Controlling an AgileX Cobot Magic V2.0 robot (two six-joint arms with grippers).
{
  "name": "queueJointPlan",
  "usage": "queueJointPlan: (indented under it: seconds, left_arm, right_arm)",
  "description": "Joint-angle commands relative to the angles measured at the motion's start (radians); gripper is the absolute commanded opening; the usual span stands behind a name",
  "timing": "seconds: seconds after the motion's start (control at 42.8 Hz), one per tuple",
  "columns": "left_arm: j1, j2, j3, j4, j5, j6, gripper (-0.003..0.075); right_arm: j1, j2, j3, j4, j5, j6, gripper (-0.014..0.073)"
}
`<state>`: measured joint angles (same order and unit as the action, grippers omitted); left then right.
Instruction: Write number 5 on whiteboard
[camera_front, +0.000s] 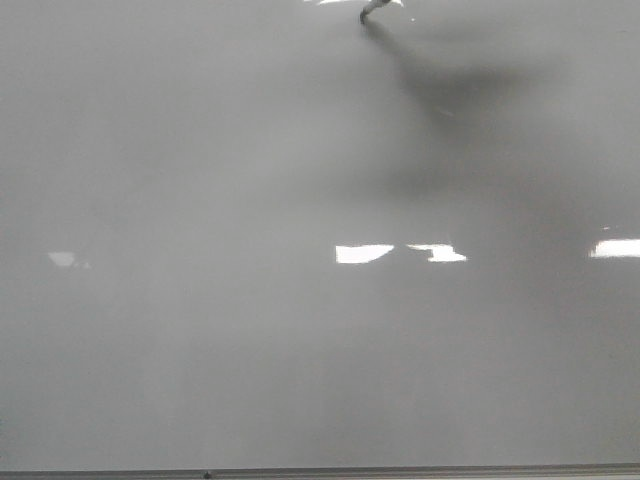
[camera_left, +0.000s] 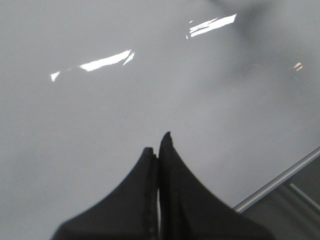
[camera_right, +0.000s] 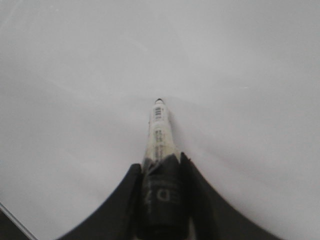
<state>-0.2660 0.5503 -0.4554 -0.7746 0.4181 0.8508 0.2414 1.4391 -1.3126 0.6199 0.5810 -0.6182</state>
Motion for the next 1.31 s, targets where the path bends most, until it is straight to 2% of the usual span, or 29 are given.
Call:
queueJointPlan:
  seconds: [0.0,0.21,0.514,0.678,0.842,1.052,1.286]
  left_arm:
    - [0.002,0.002,-0.027,-0.033,-0.053,-0.008,-0.0020]
    - [0.002,0.002,-0.027,-0.033,-0.053,-0.008,-0.0020]
    - [0.002,0.002,-0.027,-0.033,-0.053,-0.008,-0.0020]
    - [0.002,0.002,-0.027,-0.033,-0.053,-0.008,-0.0020]
    - [0.002,0.002,-0.027,-0.033,-0.053,-0.008,-0.0020]
    - [0.002,0.002,-0.027,-0.033,-0.053,-0.008,-0.0020]
    - [0.002,0.002,-0.027,-0.033,-0.053,-0.008,-0.0020]
  right_arm:
    - [-0.006,-0.014,-0.039,0.027,-0.061,-0.001,-0.0069]
    - [0.009,0.031,-0.020,0.026,0.053,-0.004,-0.0062]
    - [0.069,0.042,0.113,0.025,-0.022,-0.004,-0.0061]
    - [0.030,0.017,0.112,0.025,-0.020,0.014,-0.0061]
    - [-0.051,-0.024,0.133,-0.021,0.014,0.049,-0.0061]
    - [-0.099,-0.060,0.262,-0.035,0.024,0.049,-0.0061]
    - [0.002,-0.014,0.402,-0.027,-0.118,0.049,-0.0061]
